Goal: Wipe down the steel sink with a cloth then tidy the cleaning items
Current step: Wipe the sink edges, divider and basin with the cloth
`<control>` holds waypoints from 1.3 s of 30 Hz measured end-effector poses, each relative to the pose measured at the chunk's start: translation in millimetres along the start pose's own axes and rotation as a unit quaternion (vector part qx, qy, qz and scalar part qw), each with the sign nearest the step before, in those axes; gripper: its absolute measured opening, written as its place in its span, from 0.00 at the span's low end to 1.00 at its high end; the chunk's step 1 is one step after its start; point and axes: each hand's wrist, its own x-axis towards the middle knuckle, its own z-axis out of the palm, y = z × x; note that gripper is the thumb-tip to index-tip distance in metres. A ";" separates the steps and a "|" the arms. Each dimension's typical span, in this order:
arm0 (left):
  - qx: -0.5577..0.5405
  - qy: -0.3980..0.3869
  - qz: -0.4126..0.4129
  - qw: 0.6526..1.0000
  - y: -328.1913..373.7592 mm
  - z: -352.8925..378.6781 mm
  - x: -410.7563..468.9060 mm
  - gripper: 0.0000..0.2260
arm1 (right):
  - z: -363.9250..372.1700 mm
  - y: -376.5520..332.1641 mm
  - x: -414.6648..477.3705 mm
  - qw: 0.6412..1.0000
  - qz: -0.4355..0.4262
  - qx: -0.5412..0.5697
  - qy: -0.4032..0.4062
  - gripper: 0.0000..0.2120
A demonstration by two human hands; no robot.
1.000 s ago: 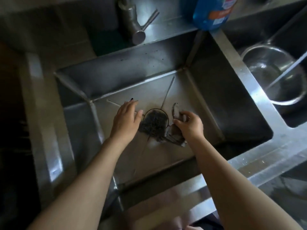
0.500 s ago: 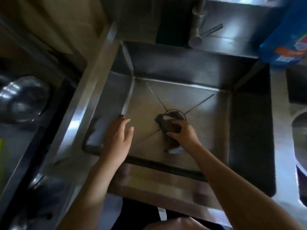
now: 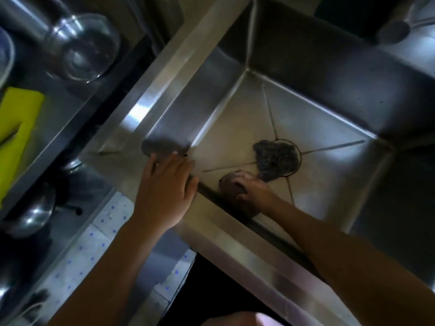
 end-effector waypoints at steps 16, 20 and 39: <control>-0.020 0.044 -0.021 0.999 1.6 2.3 0.1 0.19 | 54.4 35.4 15.3 0.947 -0.228 -0.195 0.118 0.20; -0.017 0.053 -0.021 0.998 1.5 1.8 0.5 0.18 | 49.9 21.3 43.2 0.949 -0.206 -0.200 0.128 0.20; -0.028 0.079 -0.026 0.996 3.4 0.5 1.0 0.17 | 46.9 98.4 -4.0 0.936 -0.176 -0.244 0.183 0.18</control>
